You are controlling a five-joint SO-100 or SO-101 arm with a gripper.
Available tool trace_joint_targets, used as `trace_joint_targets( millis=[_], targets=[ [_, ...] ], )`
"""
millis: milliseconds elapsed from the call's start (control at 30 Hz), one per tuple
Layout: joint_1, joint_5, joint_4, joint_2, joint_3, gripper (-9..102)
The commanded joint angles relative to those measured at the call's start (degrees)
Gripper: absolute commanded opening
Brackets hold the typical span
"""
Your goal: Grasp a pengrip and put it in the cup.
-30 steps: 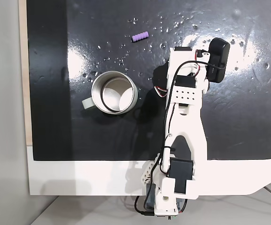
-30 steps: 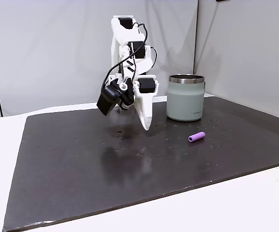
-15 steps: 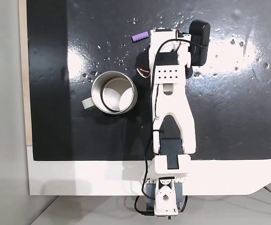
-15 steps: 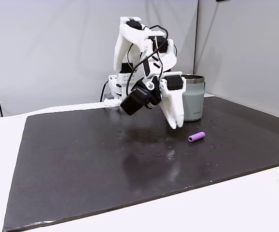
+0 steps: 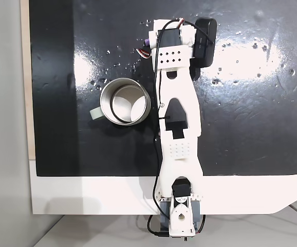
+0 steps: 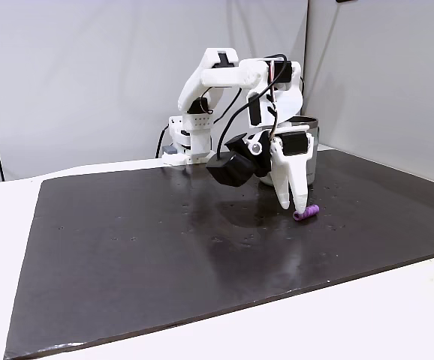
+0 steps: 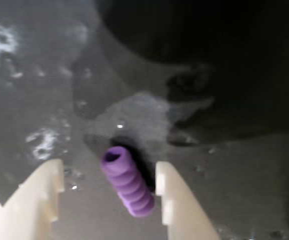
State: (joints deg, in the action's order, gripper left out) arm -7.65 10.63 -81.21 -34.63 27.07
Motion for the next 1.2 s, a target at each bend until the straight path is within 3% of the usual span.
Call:
trace_joint_targets(
  millis=[0, 500, 867, 1167],
  targets=[
    [-1.49, 0.7, -15.64, 17.14, -41.57, 24],
    [-4.48, 1.32, -16.35, 21.53, -42.28, 24],
    [-3.96, 1.49, -17.49, 22.24, -39.37, 0],
    [-2.55, 1.32, -19.6, 14.77, -35.07, 0]
  ],
)
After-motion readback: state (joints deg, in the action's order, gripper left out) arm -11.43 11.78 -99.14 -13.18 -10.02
